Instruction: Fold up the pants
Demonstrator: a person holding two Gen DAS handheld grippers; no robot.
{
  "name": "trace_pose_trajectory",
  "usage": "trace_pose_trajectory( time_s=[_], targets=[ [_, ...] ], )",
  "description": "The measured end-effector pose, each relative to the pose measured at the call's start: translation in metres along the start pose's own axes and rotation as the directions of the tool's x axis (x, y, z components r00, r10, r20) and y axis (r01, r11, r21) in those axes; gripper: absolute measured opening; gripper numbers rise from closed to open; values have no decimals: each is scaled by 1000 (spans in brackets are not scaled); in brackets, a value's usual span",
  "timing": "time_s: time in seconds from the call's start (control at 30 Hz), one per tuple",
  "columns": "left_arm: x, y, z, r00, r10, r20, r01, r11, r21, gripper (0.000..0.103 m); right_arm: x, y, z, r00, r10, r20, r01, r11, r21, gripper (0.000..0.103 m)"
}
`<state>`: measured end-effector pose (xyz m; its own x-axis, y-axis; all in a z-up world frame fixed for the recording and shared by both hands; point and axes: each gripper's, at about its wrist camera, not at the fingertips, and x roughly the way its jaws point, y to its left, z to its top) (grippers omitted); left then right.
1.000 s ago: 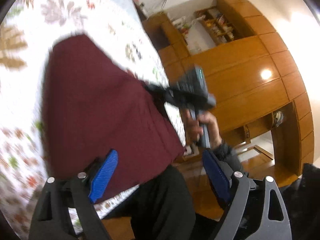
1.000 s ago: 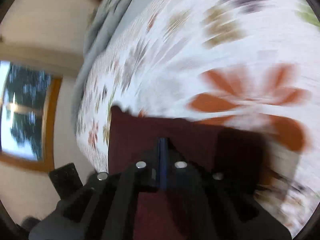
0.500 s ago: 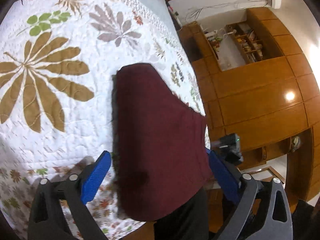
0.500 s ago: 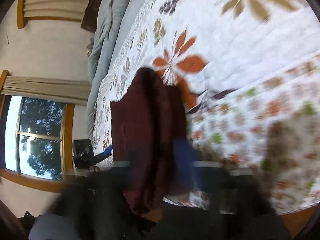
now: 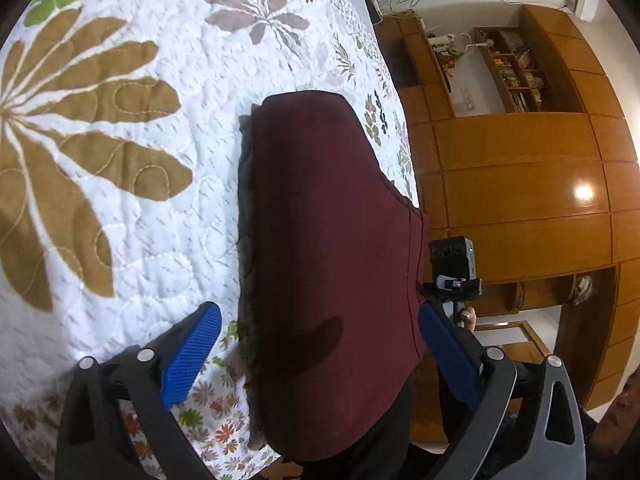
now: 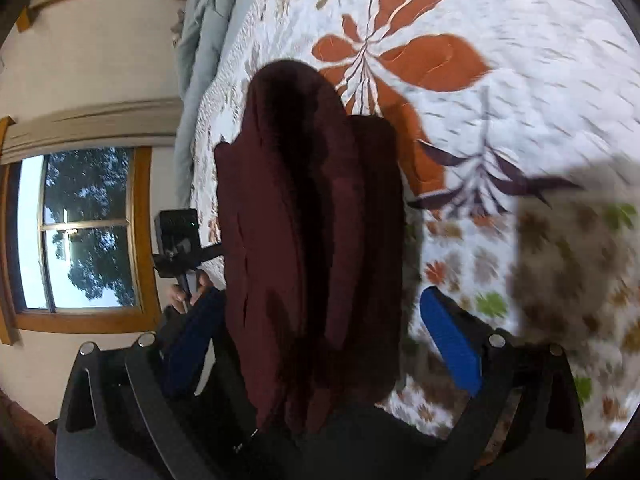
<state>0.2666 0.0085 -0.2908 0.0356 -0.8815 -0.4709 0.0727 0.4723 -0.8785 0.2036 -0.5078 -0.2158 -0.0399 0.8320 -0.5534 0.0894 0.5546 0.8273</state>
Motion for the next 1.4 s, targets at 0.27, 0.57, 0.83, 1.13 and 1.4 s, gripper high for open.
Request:
trace_pose_trajectory(
  time_s=[0.27,0.57,0.83,1.13,1.4],
  targets=[
    [20,-10,0,998,-22,-53,23,1000,18,99,29,16,-3,997,-28,-73,26,999,-31,101],
    [40,-20,2,993,-16,-114,19,1000,22,99,57,35,2,994,-59,-90,53,996,-74,101],
    [43,-19,-6,993,45,-109,-42,999,28,75,43,27,-16,999,-11,-41,8,998,-62,54],
    [34,-22,-16,997,52,-62,-52,999,4,39,37,46,-34,999,-30,25,32,997,-76,47],
    [17,-41,-15,999,19,-41,-17,999,36,37,31,95,-37,997,-60,42,65,989,-132,40]
  ],
)
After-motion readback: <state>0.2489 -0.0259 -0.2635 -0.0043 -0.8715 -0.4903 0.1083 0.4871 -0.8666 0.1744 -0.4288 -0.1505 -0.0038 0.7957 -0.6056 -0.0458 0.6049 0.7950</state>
